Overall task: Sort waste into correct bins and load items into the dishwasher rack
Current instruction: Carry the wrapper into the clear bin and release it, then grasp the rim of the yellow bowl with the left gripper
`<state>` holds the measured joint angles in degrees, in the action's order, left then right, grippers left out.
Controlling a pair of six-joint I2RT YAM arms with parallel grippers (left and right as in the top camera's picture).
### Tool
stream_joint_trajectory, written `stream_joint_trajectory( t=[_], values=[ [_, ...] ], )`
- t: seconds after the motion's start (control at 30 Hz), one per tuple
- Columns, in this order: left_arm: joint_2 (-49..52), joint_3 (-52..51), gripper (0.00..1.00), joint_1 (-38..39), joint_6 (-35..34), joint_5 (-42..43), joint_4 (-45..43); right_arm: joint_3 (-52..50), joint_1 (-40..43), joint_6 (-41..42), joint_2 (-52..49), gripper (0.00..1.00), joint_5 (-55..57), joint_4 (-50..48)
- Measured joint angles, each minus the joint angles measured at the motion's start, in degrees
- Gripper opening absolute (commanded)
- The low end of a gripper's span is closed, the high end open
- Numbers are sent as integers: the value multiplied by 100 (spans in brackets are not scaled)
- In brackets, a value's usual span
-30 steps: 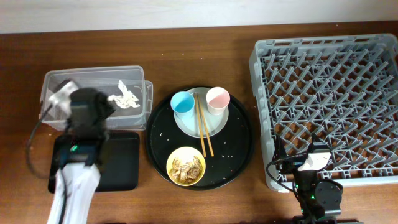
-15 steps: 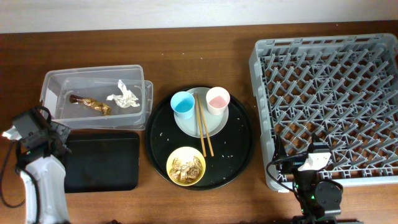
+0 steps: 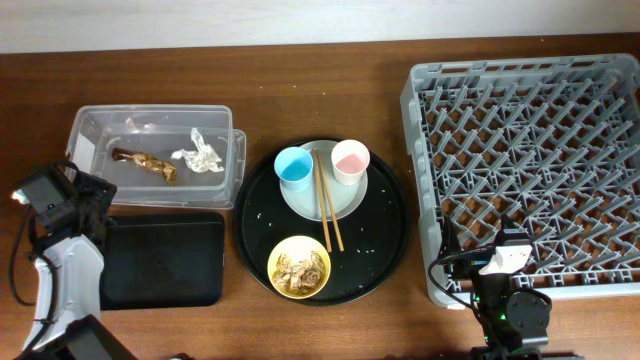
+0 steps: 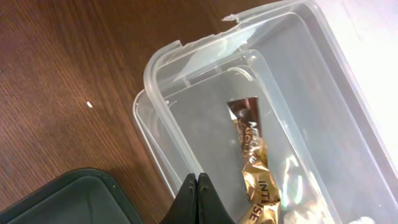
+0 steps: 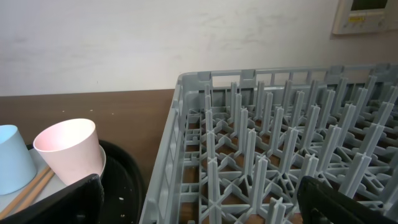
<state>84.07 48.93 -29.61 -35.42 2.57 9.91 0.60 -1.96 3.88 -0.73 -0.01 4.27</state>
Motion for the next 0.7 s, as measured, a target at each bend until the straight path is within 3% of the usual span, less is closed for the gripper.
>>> stream_joint_trajectory(
  t=[0.2,0.37,0.5,0.6,0.7],
  values=[
    [22,-2,1,0,2,153,-275,0,0,2,0,98,0,0],
    [-72,24,1,0,2,1003,-435,0,0,4,0,98,2,0],
    [-804,275,1,269,83,1965,610,0,0,2,0,98,2,0],
    [-1526,492,2,960,334,2455,1637,0,0,0,0,98,0,0],
    [-2059,529,10,2026,592,2551,2586,0,0,0,0,98,0,0]
  ],
)
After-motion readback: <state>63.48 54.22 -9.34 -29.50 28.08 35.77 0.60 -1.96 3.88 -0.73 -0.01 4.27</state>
